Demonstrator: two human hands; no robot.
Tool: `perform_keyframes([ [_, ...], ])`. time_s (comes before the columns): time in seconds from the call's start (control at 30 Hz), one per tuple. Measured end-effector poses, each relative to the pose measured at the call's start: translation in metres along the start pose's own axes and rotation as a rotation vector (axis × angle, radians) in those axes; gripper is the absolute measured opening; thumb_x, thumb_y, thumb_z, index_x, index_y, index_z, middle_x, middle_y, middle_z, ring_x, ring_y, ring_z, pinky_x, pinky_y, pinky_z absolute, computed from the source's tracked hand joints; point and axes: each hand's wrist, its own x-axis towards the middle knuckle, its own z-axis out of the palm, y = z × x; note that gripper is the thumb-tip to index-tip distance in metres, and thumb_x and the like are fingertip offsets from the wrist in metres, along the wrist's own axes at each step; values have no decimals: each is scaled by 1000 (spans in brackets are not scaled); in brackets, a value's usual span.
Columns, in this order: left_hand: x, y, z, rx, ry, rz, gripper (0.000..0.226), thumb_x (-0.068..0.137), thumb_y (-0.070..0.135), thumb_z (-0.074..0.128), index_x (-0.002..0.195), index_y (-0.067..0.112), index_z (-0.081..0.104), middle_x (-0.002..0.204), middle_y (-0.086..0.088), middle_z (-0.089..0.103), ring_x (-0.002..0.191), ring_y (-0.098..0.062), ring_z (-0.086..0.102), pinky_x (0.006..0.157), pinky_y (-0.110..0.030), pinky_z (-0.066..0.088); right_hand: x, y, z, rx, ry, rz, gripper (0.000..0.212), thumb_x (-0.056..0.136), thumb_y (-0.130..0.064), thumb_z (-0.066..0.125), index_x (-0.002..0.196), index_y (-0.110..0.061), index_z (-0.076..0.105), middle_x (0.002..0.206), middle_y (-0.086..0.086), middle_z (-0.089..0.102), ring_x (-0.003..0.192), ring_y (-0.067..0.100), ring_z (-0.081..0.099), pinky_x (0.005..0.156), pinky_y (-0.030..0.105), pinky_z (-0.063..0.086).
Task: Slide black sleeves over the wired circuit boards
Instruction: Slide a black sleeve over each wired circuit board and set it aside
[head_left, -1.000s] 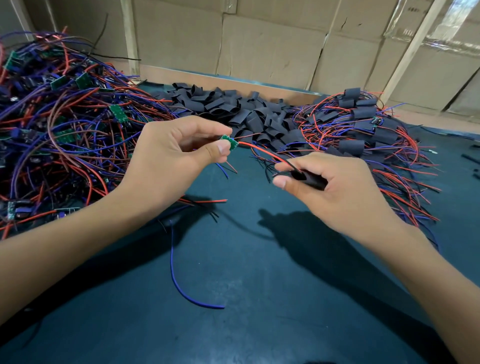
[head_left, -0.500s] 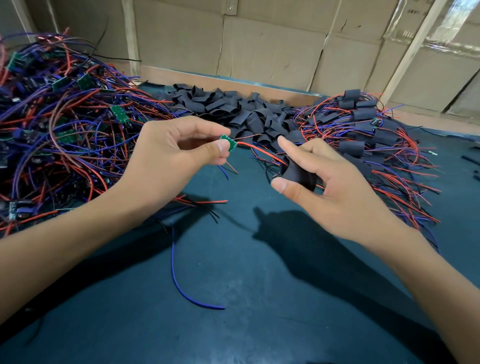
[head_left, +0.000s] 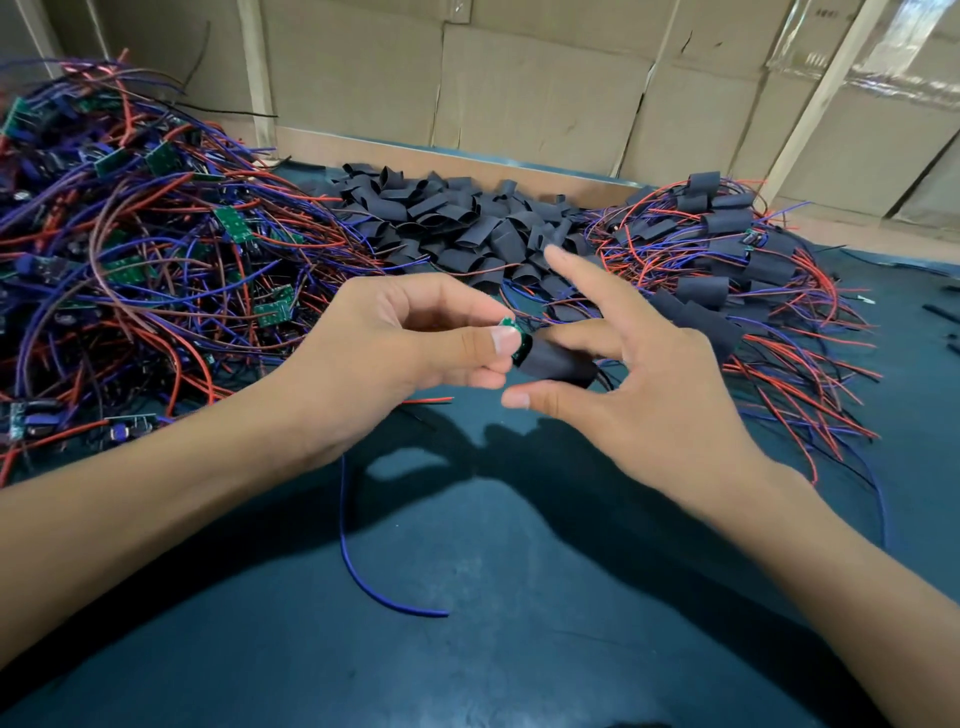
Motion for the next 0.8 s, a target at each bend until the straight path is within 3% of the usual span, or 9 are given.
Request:
perform_keyframes([
  [0.23, -2, 4, 2, -34, -19, -18, 26, 68, 21, 81, 91, 8, 77, 85, -17, 74, 75, -24, 73, 69, -26, 58, -1, -2, 0, 29, 50, -44, 83, 73, -42, 88, 146, -36, 47, 95, -45, 65, 102, -19, 61, 92, -3, 31],
  [0.4, -3, 1, 8, 16, 27, 57, 18, 72, 24, 84, 87, 15, 78, 78, -9, 69, 70, -18, 64, 58, -25, 51, -1, -2, 1, 74, 79, -45, 82, 70, -48, 87, 143, -41, 50, 102, -35, 71, 103, -15, 64, 94, 0, 34],
  [0.5, -4, -1, 10, 18, 25, 37, 17, 72, 31, 87, 84, 24, 78, 77, 1, 67, 64, -14, 58, 61, -27, 50, -1, -4, 4, 120, 72, -27, 78, 71, -47, 88, 140, -38, 53, 102, -26, 75, 99, -6, 68, 98, 12, 43],
  [0.57, -4, -2, 10, 3, 26, 1, 20, 68, 36, 83, 84, 25, 77, 76, 4, 66, 61, -14, 54, 64, -28, 47, -2, -5, 7, 150, 80, -21, 65, 72, -45, 87, 131, -34, 59, 98, -21, 77, 93, 1, 70, 93, 18, 48],
  [0.7, -4, -1, 8, 21, 24, -19, 22, 67, 36, 84, 83, 24, 75, 75, 2, 65, 62, -17, 54, 65, -31, 44, -3, -6, 11, 168, 125, -31, 34, 76, -37, 86, 101, -31, 64, 93, -22, 76, 85, -3, 70, 81, 12, 47],
  [0.8, -5, 2, 8, 131, 23, 62, 13, 75, 28, 86, 82, 24, 75, 72, 5, 68, 59, -13, 57, 60, -26, 50, -3, -6, 8, 100, 152, -75, 29, 78, -32, 86, 98, -28, 66, 95, -20, 76, 85, -5, 70, 80, 9, 46],
])
